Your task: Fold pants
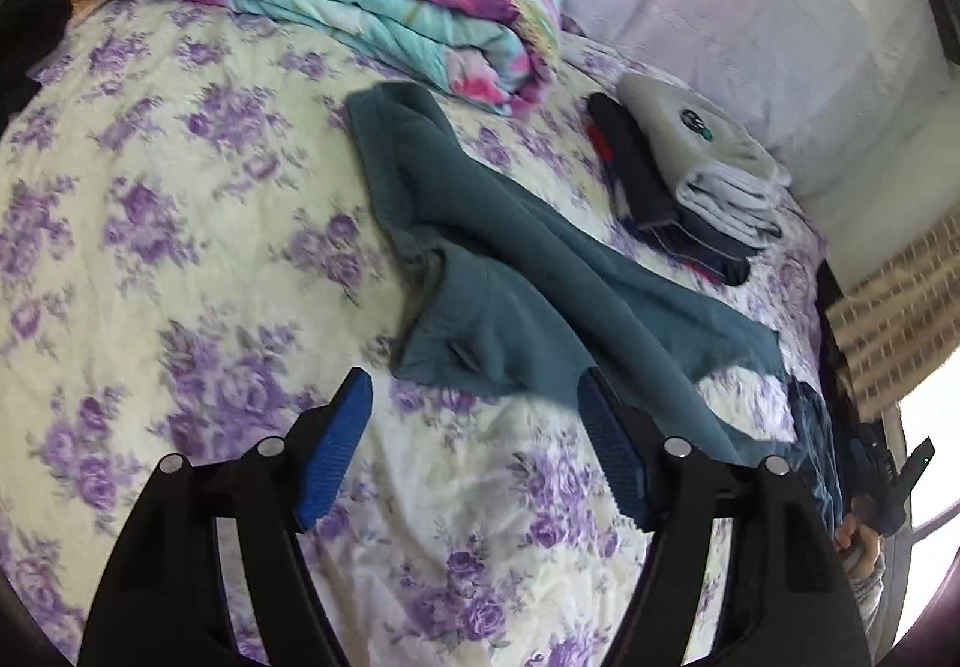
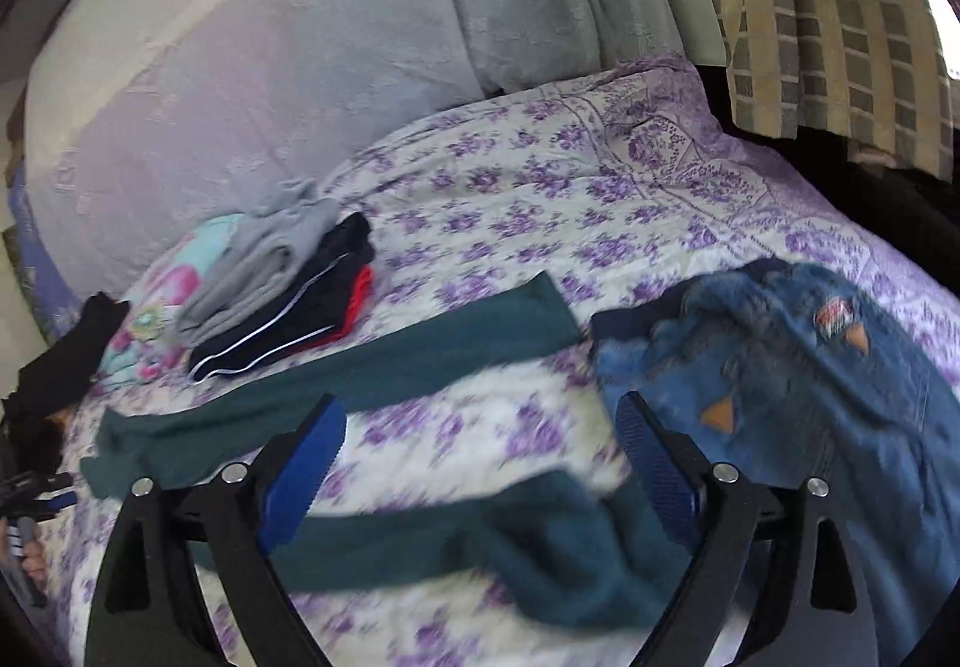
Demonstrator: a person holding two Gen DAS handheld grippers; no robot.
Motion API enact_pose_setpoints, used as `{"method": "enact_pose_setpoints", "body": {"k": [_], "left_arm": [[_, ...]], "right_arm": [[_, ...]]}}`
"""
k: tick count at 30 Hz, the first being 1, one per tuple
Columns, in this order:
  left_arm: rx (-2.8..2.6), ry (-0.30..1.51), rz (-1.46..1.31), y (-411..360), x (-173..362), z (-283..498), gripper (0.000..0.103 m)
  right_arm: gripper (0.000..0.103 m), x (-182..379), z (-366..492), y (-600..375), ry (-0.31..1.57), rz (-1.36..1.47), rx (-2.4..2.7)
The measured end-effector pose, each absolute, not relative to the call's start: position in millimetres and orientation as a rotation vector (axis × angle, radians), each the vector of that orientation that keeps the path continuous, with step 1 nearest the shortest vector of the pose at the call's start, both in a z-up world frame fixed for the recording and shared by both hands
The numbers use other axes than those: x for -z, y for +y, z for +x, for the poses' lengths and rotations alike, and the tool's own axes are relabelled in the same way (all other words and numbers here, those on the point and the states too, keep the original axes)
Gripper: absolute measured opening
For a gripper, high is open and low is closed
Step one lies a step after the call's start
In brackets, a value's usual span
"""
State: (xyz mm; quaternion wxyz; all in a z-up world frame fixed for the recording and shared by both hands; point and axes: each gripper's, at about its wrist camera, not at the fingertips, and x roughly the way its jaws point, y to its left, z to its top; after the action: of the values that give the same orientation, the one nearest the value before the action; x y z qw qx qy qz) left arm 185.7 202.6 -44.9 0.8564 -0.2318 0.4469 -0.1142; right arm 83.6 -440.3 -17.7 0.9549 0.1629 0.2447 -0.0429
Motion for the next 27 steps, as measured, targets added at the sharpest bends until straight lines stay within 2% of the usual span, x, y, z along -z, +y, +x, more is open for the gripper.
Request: {"method": "enact_pose_setpoints", "body": {"k": [1,3,4,8,9,11,14,15,20,21,22,27], "left_arm": [[0.245,0.930,-0.481,203,49,187,0.057],[0.249,0.932,-0.462,202,58,194,0.055],[0.267,0.939,-0.453,200,64,198,0.049],[0.289,0.933,-0.438,200,77,211,0.049],[0.297,0.935,-0.469,202,80,214,0.046],[0.322,0.933,-0.506,204,82,216,0.027],[0.361,0.924,-0.511,200,76,210,0.018],[0.371,0.914,-0.515,199,73,206,0.010],[0.397,0.850,-0.600,208,51,188,0.009],[0.392,0.840,-0.613,212,45,182,0.002],[0.389,0.831,-0.625,215,41,177,0.000],[0.340,0.764,-0.674,243,23,151,0.000]], "right_arm": [[0.092,20,72,-432,0.493,0.332,0.071],[0.092,23,59,-421,0.499,0.312,0.055],[0.092,24,53,-416,0.502,0.299,0.058],[0.092,29,32,-412,0.520,0.302,0.066],[0.092,30,29,-414,0.522,0.317,0.072],[0.092,34,24,-419,0.527,0.349,0.082],[0.092,40,19,-425,0.536,0.368,0.109],[0.092,41,18,-427,0.539,0.374,0.115],[0.092,49,13,-432,0.560,0.407,0.128],[0.092,50,14,-432,0.564,0.406,0.126],[0.092,51,13,-431,0.568,0.401,0.127],[0.092,63,16,-434,0.613,0.425,0.112]]}}
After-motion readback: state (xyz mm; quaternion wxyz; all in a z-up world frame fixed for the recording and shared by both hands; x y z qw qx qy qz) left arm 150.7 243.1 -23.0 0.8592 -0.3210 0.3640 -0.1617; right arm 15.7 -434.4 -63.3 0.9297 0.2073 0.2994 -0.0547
